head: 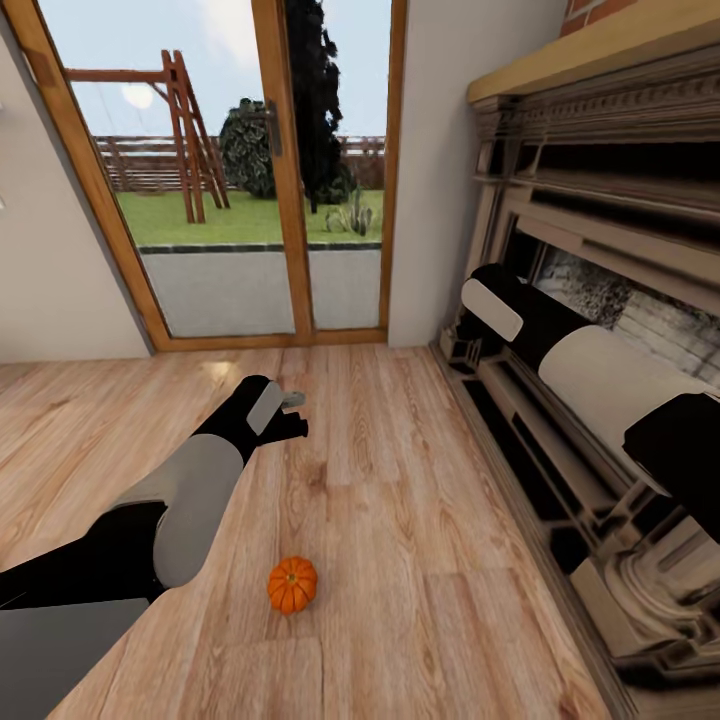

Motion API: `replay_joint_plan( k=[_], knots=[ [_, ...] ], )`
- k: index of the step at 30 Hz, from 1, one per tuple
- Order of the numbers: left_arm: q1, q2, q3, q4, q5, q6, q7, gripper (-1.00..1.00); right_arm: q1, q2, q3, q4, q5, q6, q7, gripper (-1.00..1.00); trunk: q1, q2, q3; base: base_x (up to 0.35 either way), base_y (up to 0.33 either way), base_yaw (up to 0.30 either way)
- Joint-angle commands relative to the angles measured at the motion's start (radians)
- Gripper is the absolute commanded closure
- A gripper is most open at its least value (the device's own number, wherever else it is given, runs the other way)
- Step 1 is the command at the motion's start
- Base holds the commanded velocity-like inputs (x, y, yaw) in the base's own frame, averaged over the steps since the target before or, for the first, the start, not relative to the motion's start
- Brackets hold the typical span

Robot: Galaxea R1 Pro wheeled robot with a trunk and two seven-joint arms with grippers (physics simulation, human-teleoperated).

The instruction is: Place each of the two pumpkins and all three candles from the living room inside a cabinet in the living room (use any cabinet), then make sure every cabinet is closed, and position the cauldron so it is next to a table in the living room.

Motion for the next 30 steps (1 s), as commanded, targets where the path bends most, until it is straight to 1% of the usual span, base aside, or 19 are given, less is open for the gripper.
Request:
replay_joint_plan(
  k=[1,11,21,30],
  knots=[
    [-0.001,-0.001,0.003,-0.001,0.011,0.001,0.010,-1.00,-0.001,-0.001,0.008,-0.002,-0.010,0.003,-0.008,-1.00,0.004,-0.008,-0.004,0.000,0.000,0.000],
    [-0.001,0.006,0.003,-0.001,0.009,0.001,0.013,-1.00,-0.002,-0.001,0.005,-0.009,-0.009,0.007,-0.008,-1.00,0.042,-0.078,-0.035,0.000,0.000,0.000],
    [-0.001,0.007,0.003,-0.001,0.008,0.001,0.014,-1.00,-0.028,-0.001,0.003,-0.031,-0.008,0.043,-0.008,-1.00,0.080,-0.148,-0.067,0.000,0.000,0.000],
    [-0.001,0.006,0.003,0.004,0.009,0.000,0.012,-1.00,-0.041,-0.005,-0.002,-0.031,-0.008,0.045,-0.008,-1.00,0.115,-0.211,-0.095,0.000,0.000,0.000]
  ],
)
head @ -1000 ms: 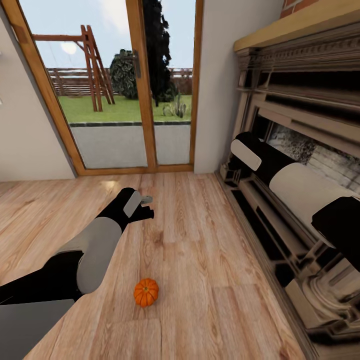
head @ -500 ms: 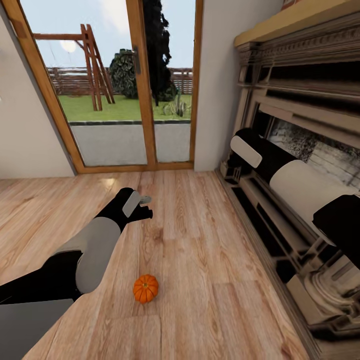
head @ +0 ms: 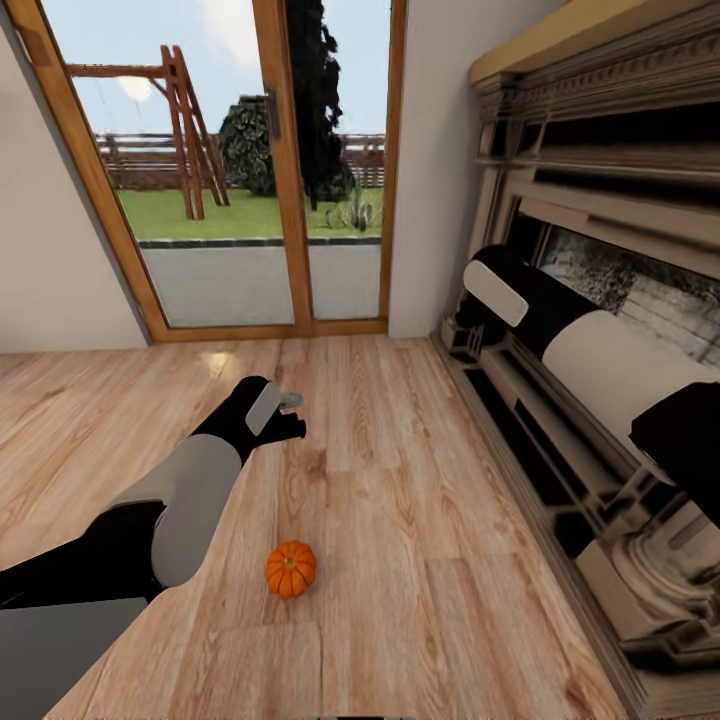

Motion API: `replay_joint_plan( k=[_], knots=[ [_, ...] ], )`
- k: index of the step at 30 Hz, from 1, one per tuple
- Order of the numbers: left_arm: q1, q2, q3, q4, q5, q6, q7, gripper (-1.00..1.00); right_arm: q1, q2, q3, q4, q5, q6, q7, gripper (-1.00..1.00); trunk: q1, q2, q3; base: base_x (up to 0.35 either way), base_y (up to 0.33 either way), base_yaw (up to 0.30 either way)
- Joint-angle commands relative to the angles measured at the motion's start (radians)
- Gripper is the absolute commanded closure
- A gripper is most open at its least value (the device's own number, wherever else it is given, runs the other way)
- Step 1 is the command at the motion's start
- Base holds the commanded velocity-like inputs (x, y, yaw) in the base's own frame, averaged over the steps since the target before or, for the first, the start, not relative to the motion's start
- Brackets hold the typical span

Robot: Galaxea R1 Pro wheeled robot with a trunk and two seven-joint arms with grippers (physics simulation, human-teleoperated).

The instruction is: Place each of the two pumpkins and all three candles from the living room inside a cabinet in the living room (use any cabinet), then make sure every cabinet is closed, and position the cauldron so it is next to a table in the living room.

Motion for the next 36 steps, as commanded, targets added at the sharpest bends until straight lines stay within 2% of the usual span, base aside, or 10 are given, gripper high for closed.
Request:
replay_joint_plan(
  k=[1,6,25,33,35,36],
  knots=[
    [-0.001,-0.001,0.003,-0.001,0.011,0.001,0.010,-1.00,-0.002,-0.002,0.003,-0.002,-0.010,0.003,-0.008,-1.00,0.004,-0.008,-0.004,0.000,0.000,0.000],
    [-0.001,-0.001,0.003,0.019,0.010,0.000,0.010,-1.00,-0.003,0.000,-0.006,-0.001,-0.012,0.002,-0.006,-1.00,0.023,-0.042,-0.020,0.000,0.000,0.000],
    [-0.001,0.000,0.003,0.030,0.011,-0.001,0.008,-1.00,-0.003,-0.002,-0.006,-0.001,-0.012,-0.005,-0.004,-1.00,0.031,-0.047,-0.093,0.000,0.000,0.000],
    [-0.001,0.002,0.002,0.030,0.009,-0.042,0.009,-1.00,-0.003,-0.003,-0.004,-0.001,-0.012,-0.005,-0.004,-1.00,0.035,-0.049,-0.124,0.000,0.000,0.000],
    [-0.001,0.004,0.000,0.021,0.008,-0.044,0.019,-1.00,-0.003,-0.004,-0.004,0.000,-0.012,-0.005,-0.004,-1.00,0.036,-0.049,-0.132,0.000,0.000,0.000],
    [-0.001,0.017,-0.001,-0.005,0.008,-0.044,0.067,-1.00,-0.003,-0.004,-0.004,0.000,-0.012,-0.005,-0.004,-1.00,0.036,-0.049,-0.136,0.000,0.000,0.000]
  ],
)
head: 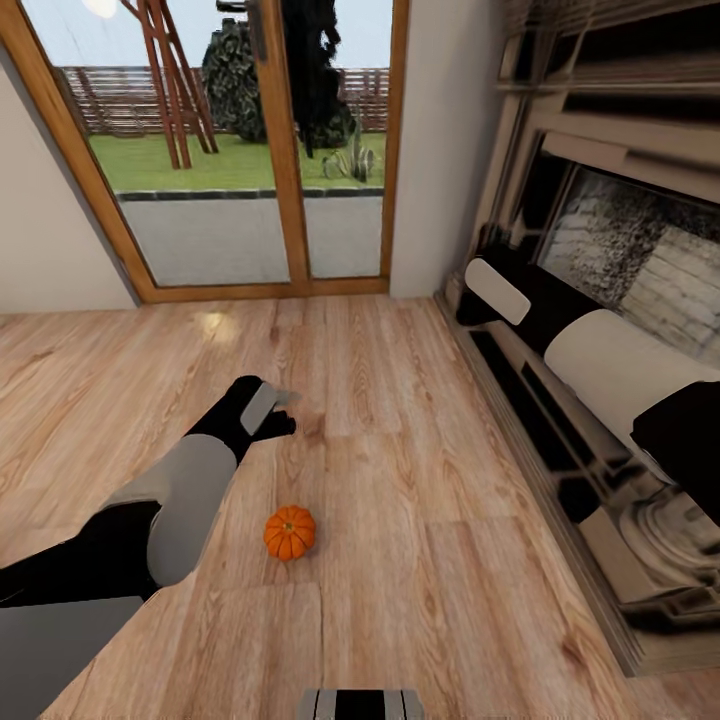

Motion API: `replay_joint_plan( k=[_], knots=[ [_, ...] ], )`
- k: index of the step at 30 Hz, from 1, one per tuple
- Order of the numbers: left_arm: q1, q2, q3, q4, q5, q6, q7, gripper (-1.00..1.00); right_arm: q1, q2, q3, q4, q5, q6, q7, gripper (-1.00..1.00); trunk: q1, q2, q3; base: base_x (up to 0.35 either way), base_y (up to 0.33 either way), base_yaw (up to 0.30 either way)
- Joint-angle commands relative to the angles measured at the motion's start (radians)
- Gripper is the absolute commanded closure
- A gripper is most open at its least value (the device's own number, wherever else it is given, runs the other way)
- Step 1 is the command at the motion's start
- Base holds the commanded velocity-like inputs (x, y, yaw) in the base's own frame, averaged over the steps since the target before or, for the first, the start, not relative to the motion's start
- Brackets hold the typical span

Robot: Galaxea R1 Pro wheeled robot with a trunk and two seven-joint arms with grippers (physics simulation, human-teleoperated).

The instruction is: Place each of the two pumpkins and all three candles from the living room inside a cabinet in the living room (use any cabinet), then make sure every cabinet is closed, and position the cauldron so it is next to a table in the living room.

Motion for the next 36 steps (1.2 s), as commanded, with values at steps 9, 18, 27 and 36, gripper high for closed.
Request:
replay_joint_plan(
  k=[9,18,27,36],
  knots=[
    [0.000,0.012,0.003,-0.073,0.019,0.004,0.193,-1.00,-0.001,-0.002,0.009,-0.002,-0.010,0.003,-0.008,-1.00,0.004,-0.003,-0.036,0.000,0.000,0.000],
    [0.000,0.006,0.006,-0.077,0.022,0.001,0.188,-1.00,-0.001,-0.002,0.007,-0.003,-0.010,0.005,-0.008,-1.00,0.008,-0.005,-0.071,0.000,0.000,0.000],
    [0.000,-0.015,0.006,-0.077,0.022,0.006,0.108,-1.00,-0.001,-0.006,0.007,-0.003,-0.008,0.009,-0.008,-1.00,0.012,-0.007,-0.105,0.000,0.000,0.000],
    [0.000,-0.020,0.006,-0.077,0.022,0.004,0.102,-1.00,-0.001,-0.004,0.005,-0.004,-0.006,0.010,-0.008,-1.00,0.016,-0.009,-0.140,0.000,0.000,0.000]
  ],
)
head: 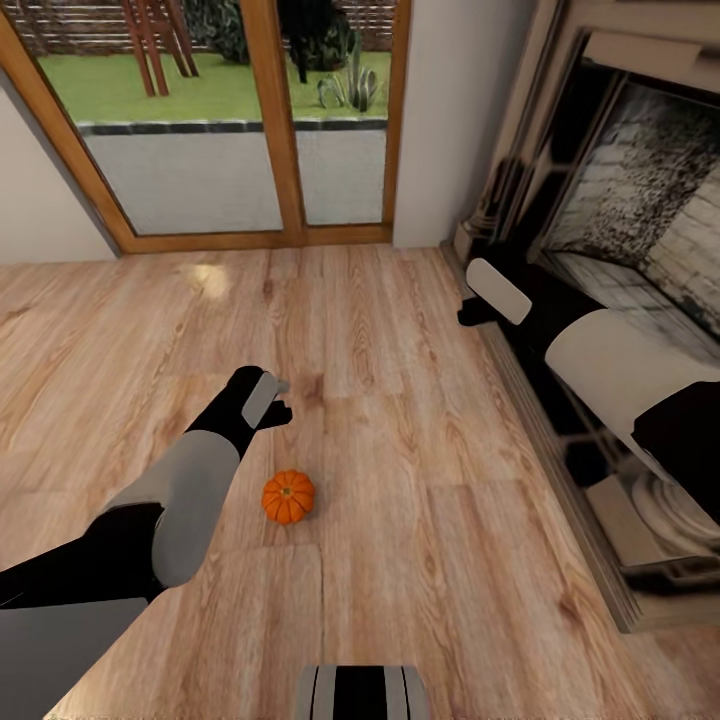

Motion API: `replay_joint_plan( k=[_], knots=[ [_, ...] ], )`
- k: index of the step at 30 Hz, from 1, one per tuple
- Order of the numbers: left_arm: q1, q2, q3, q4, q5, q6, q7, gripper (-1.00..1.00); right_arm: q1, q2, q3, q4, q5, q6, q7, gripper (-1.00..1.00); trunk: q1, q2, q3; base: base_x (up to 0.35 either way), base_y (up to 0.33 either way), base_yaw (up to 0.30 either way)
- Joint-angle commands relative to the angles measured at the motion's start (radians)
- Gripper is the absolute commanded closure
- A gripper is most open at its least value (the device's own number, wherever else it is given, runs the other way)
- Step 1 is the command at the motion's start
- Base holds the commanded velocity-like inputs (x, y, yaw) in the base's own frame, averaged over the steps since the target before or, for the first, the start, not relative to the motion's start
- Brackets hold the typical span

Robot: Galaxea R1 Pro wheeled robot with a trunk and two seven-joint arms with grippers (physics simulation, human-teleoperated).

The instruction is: Place each of the two pumpkins and all three candles from the living room inside a cabinet in the living room (use any cabinet), then make sure every cabinet is closed, and position the cauldron so it is next to a table in the living room.

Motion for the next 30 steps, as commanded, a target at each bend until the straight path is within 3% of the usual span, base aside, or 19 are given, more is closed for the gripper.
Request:
replay_joint_plan(
  k=[1,30],
  knots=[
    [0.000,-0.001,0.003,-0.001,0.010,0.000,0.010,-1.00,-0.002,-0.001,0.008,-0.002,-0.009,0.003,-0.009,-1.00,0.000,-0.001,-0.005,0.000,0.000,0.000],
    [0.000,-0.013,0.003,-0.022,0.011,-0.006,0.010,-1.00,-0.002,-0.002,0.009,-0.002,-0.010,0.003,-0.010,-1.00,0.013,-0.007,-0.117,0.000,0.000,0.000]
  ],
)
